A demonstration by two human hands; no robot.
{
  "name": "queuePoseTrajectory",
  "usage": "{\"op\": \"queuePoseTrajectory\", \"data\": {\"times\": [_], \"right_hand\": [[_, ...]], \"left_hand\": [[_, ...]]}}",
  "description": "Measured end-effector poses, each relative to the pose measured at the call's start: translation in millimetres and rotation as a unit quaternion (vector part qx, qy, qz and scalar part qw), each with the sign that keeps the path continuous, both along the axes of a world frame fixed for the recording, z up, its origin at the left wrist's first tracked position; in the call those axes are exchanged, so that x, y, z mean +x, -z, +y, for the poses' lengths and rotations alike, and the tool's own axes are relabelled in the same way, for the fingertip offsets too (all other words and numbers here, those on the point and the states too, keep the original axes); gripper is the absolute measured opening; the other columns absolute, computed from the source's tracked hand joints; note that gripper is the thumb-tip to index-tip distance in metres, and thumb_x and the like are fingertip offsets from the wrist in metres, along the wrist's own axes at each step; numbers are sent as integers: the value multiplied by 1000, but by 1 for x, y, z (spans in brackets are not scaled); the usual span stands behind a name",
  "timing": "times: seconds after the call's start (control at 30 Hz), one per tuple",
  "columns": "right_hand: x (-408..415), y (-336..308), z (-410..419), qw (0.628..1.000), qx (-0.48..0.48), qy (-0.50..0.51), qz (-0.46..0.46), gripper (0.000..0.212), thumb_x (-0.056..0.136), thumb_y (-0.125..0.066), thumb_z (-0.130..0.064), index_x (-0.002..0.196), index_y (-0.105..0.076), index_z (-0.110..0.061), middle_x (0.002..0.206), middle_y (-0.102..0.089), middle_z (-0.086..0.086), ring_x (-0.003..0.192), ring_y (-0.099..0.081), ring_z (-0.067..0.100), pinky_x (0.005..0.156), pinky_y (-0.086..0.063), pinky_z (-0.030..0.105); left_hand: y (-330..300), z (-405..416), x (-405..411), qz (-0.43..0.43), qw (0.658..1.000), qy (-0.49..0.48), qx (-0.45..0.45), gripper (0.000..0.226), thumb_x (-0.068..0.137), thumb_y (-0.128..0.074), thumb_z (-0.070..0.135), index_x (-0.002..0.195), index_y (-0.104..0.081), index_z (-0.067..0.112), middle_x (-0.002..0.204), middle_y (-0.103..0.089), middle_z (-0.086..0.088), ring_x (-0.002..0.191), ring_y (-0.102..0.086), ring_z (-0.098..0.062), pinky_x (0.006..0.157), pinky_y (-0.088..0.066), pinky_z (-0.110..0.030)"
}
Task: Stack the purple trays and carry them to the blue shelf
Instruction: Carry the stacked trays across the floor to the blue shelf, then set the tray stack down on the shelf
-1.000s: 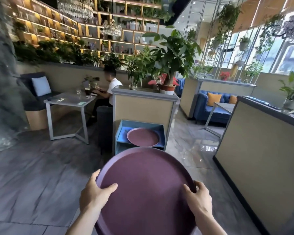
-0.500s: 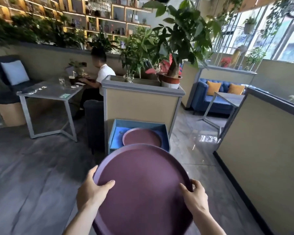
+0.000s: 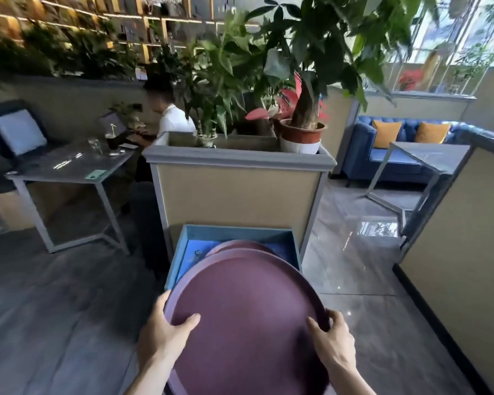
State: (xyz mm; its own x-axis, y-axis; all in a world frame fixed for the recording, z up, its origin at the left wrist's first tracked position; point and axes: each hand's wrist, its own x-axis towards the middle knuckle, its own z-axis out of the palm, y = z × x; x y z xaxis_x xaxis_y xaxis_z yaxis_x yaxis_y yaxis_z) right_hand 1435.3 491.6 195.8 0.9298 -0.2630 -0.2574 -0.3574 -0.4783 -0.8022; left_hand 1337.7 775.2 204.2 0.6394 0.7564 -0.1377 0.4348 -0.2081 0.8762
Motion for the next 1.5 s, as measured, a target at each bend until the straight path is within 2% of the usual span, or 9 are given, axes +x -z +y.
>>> {"op": "queuePoseTrajectory", "data": {"times": [0.2,0.27,0.33,0.43,0.73,0.93,1.07,1.23,1.5], "right_hand": [[85,27,7,998,-36,-25,46,51,76,-72,-38,121,-55,-22,78,-56,-5,98,-63,32,75,-39,31],[101,33,9,997,-37,-34,58,50,73,-73,-41,117,-54,-25,85,-63,-3,99,-63,31,76,-40,32],[118,41,12,996,-36,-43,66,50,73,-74,-43,116,-54,-27,103,-70,2,102,-64,31,80,-43,34],[141,57,19,993,-58,-61,83,49,76,-72,-40,119,-53,-24,113,-70,5,106,-63,32,82,-44,35],[196,92,53,986,-120,-79,82,51,82,-68,-31,128,-50,-22,118,-65,11,111,-59,34,92,-46,41],[236,126,77,970,-183,-109,118,56,85,-63,-33,137,-47,-18,121,-64,12,114,-59,33,93,-45,38],[261,147,93,964,-194,-111,142,57,85,-63,-34,136,-45,-16,121,-63,13,113,-58,35,92,-45,38],[298,167,106,961,-174,-108,184,58,82,-65,-43,131,-47,-17,120,-63,11,113,-57,34,93,-47,39],[336,185,116,962,-192,-86,173,63,83,-66,-43,135,-45,-14,125,-61,13,116,-55,34,96,-44,40]], "left_hand": [[21,5,83,49,999,-2,7,82,65,-86,30,138,-49,30,132,-61,-3,112,-61,-30,88,-49,-40],[30,6,96,65,998,-20,5,82,62,-88,24,136,-52,26,129,-63,-7,110,-62,-32,90,-49,-41],[38,8,110,79,997,-26,-3,83,59,-89,20,135,-54,22,128,-63,-12,112,-61,-33,93,-48,-44],[52,14,129,112,993,-19,-4,82,59,-89,19,134,-55,20,128,-63,-13,114,-60,-34,93,-47,-44],[91,45,190,187,982,-31,11,69,65,-86,27,129,-59,26,117,-69,-8,103,-65,-34,82,-46,-38],[134,71,231,227,973,-28,16,64,71,-83,24,130,-60,21,116,-70,-14,106,-63,-39,88,-48,-43],[154,87,263,239,971,-12,19,66,73,-82,25,134,-56,22,125,-67,-12,112,-62,-38,91,-49,-43],[172,101,301,242,969,-7,40,67,73,-82,28,134,-57,26,121,-70,-9,111,-63,-37,88,-49,-43],[194,105,330,253,966,10,55,72,71,-84,30,136,-55,24,122,-70,-10,112,-63,-36,89,-53,-46]]}}
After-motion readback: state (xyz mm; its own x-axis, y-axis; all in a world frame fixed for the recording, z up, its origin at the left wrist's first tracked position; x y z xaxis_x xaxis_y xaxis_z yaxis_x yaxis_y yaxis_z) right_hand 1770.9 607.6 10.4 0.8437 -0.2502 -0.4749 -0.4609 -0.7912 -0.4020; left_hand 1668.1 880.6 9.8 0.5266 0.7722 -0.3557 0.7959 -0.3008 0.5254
